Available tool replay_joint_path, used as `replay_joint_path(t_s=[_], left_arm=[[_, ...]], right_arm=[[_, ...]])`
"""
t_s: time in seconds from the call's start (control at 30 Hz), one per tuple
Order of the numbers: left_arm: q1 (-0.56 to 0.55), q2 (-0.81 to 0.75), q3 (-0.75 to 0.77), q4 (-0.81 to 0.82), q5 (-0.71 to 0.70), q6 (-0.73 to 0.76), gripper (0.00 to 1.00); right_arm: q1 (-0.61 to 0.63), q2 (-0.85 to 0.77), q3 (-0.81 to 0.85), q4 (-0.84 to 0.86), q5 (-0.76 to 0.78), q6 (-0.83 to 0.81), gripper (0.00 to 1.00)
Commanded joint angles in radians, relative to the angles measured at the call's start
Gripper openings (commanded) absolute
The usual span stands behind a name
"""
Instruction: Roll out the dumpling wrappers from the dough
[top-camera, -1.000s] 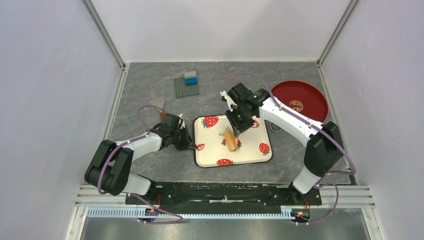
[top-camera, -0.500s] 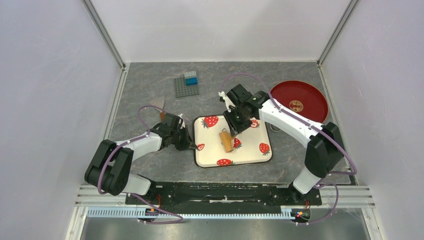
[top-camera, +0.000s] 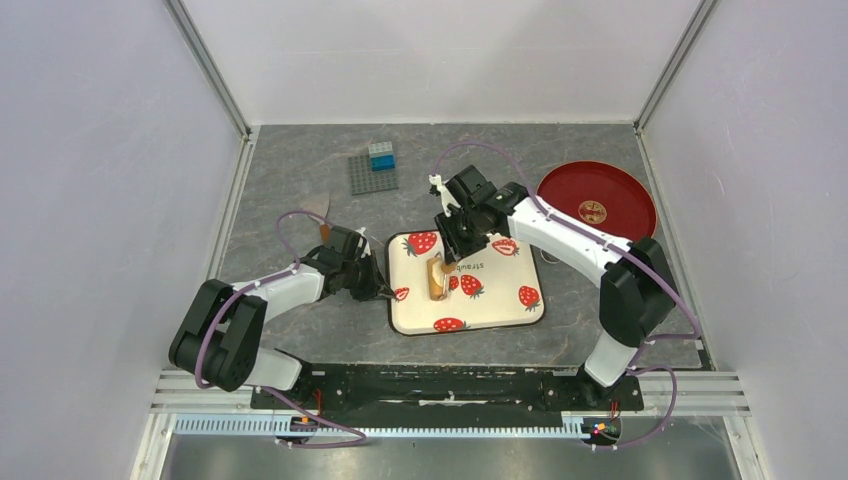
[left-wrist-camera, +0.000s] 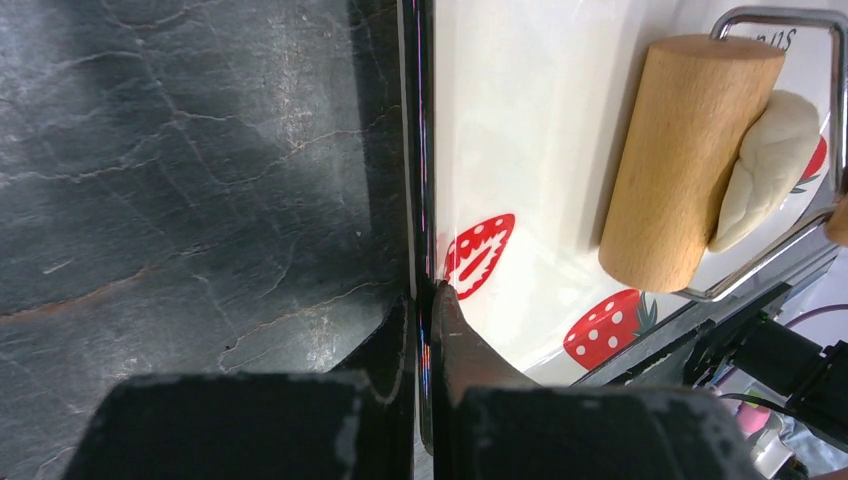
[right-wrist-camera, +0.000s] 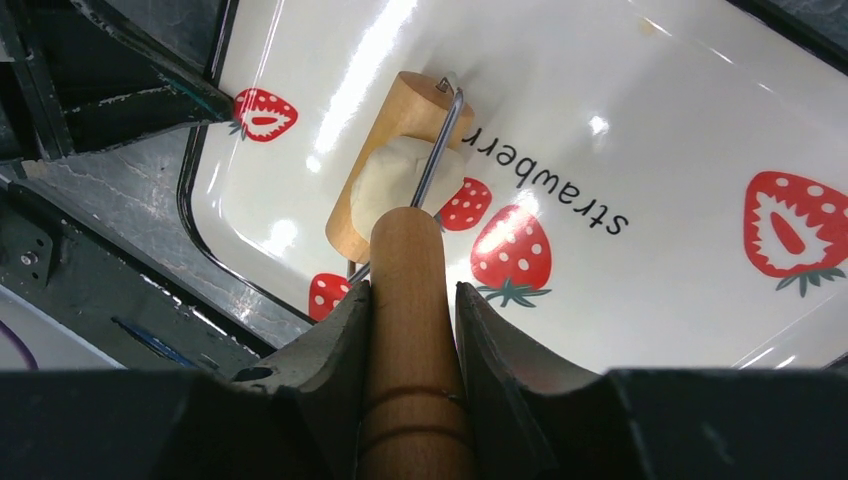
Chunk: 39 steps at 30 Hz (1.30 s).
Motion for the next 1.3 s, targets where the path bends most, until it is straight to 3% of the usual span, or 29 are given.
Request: replay_joint_path(t_s=[0.0, 0.77, 1.27], left_arm=[[-0.029, 0.058, -0.043, -0.074, -0.134, 0.043, 0.02], [-0.031, 0.061, -0.043, -0.076, -0.135, 0.041, 0.02], [-0.032, 0.065, -0.039, -0.079, -0.136, 0.042, 0.02]], right_arm=[[-0.036, 0.039, -0.035, -0.107, 0.170, -0.059, 0.00], [-0.174, -0.136, 0.024, -0.055, -0.114, -0.137, 0.00], [-0.199, -0.159, -0.029, -0.026, -0.123, -0.145, 0.00]])
